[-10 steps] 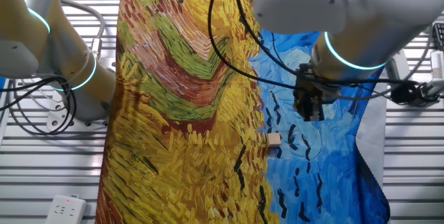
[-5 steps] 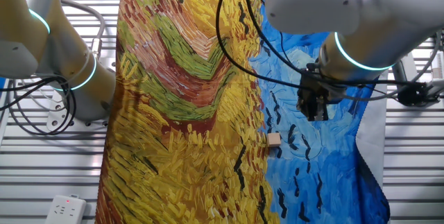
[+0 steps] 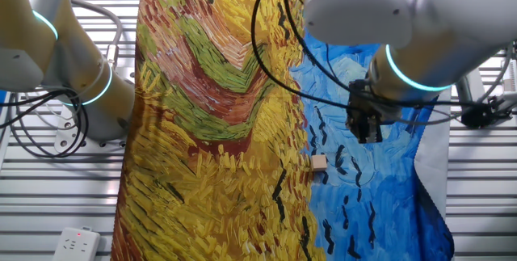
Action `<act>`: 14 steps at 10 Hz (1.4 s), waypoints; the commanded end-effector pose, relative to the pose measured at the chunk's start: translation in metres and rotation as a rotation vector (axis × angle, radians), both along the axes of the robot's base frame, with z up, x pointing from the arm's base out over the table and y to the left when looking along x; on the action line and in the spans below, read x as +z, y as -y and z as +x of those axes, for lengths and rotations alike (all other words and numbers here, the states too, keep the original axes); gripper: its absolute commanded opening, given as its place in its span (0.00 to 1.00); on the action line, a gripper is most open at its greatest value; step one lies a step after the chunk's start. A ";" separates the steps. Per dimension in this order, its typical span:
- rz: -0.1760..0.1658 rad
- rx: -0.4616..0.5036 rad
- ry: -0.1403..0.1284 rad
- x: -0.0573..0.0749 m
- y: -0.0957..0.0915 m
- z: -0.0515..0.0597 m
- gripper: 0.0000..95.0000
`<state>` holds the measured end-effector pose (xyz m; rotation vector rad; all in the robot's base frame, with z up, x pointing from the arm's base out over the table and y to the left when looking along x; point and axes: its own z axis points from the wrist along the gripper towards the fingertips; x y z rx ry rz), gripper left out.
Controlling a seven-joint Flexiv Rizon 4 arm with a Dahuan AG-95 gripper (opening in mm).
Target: Pick up the small block on the left and move it to the right
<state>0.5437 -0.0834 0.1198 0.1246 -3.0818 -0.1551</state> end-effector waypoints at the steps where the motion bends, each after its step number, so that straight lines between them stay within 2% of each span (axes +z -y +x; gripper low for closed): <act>1: -0.014 -0.043 -0.037 0.000 -0.001 0.002 0.00; 2: -0.035 -0.101 -0.087 0.000 -0.001 0.002 0.00; 3: -0.048 -0.115 -0.092 0.000 -0.001 0.002 0.00; 7: -0.049 -0.147 -0.070 0.000 -0.001 0.002 0.00; 12: -0.040 -0.154 -0.012 0.000 -0.001 0.002 0.00; 14: -0.042 -0.159 -0.011 0.000 -0.001 0.002 0.00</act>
